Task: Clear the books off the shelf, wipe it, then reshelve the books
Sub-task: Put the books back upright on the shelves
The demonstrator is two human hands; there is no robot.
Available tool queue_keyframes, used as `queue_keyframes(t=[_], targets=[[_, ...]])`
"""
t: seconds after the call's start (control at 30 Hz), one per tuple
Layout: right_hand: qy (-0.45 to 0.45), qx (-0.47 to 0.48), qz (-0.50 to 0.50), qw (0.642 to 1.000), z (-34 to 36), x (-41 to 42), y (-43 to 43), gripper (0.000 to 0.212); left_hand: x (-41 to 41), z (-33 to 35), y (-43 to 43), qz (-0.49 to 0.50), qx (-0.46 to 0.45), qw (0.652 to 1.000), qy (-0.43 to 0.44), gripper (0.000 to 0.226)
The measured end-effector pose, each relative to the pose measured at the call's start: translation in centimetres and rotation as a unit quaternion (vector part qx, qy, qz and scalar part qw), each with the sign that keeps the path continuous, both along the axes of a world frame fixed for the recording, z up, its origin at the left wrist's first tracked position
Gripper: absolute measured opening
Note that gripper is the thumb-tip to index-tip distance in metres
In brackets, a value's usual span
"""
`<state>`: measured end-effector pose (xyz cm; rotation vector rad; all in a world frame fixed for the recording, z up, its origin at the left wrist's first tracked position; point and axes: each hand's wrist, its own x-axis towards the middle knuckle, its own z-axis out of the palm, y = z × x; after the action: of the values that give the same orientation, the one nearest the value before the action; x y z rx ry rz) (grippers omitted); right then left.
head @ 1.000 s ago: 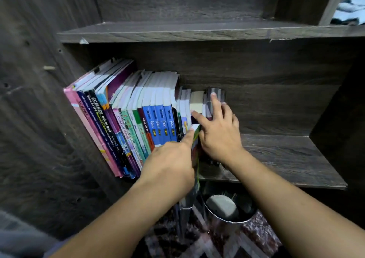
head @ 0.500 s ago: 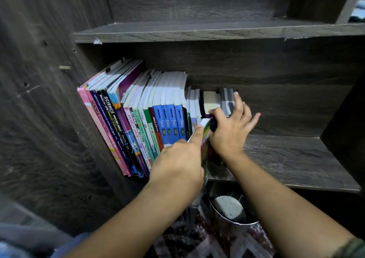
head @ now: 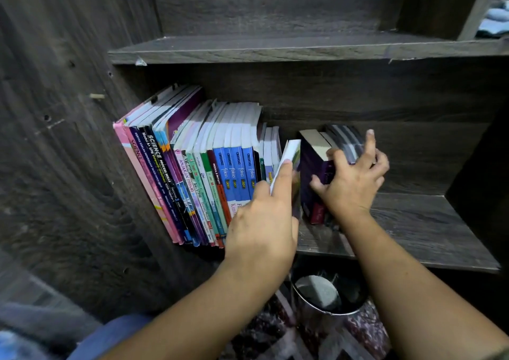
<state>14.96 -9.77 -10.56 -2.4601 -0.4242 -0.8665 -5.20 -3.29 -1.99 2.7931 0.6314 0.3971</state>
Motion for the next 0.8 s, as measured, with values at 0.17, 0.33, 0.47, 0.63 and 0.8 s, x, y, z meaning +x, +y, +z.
queue_keyframes(t=[0.17,0.33,0.47,0.63,0.8], targets=[[-0.007,0.020,0.002,1.000,0.1,0.3,-1.4,0.057,1.6,-0.5,-0.2,-0.015,0.012,1.000,-0.016,0.076],[-0.013,-0.015,0.015,1.000,-0.2,-0.4,-0.8,0.059,5.2,-1.6,1.4,0.025,0.053,0.998,-0.040,0.081],[0.041,-0.014,0.004,0.999,0.4,-0.8,-0.4,0.059,7.4,-3.2,1.7,0.018,0.097,0.995,-0.035,0.076],[-0.015,0.068,0.068,0.995,0.0,-0.8,-1.0,0.096,7.9,-3.6,1.7,0.013,0.187,0.982,-0.017,0.089],[0.161,0.253,0.114,0.947,-0.9,-1.3,-2.8,0.107,6.6,-2.8,2.6,0.026,0.268,0.961,0.056,0.116]])
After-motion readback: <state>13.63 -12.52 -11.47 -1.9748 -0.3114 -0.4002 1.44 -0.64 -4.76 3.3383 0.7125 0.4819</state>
